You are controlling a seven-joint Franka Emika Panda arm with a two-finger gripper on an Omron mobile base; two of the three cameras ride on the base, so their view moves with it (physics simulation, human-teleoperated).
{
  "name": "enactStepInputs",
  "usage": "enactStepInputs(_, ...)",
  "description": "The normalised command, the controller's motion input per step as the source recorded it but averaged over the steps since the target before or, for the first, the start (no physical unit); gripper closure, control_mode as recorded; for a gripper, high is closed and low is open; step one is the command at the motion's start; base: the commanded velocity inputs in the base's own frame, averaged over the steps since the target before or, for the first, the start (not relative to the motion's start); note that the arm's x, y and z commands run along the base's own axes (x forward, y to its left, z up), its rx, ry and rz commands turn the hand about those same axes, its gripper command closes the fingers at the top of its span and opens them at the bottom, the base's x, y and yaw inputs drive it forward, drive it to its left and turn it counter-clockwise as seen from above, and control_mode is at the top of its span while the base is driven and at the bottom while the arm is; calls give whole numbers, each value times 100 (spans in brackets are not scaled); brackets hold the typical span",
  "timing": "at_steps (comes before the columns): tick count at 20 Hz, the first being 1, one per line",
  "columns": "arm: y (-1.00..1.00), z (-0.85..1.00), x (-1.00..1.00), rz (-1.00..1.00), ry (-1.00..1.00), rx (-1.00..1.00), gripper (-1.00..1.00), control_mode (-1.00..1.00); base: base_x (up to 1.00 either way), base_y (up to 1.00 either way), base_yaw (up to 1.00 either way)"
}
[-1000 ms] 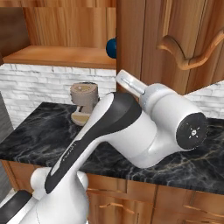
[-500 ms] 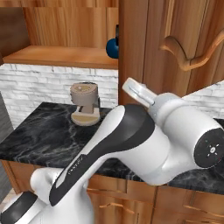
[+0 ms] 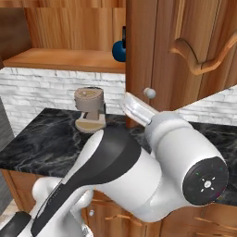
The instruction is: Open the cabinet, pick the kettle from the cabinet, and place it in the sink.
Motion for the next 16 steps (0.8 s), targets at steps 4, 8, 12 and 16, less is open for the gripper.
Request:
enactStepInputs(4, 37, -7, -26, -14, 0, 0, -100, -100, 0, 0, 0)
enactStepInputs(8, 35, -6, -23, -13, 0, 0, -100, -100, 0, 0, 0)
enactStepInputs(12, 42, -3, -16, -14, 0, 0, -100, -100, 0, 0, 0)
enactStepInputs(16, 43, -4, -11, -16, 0, 0, -100, -100, 0, 0, 0)
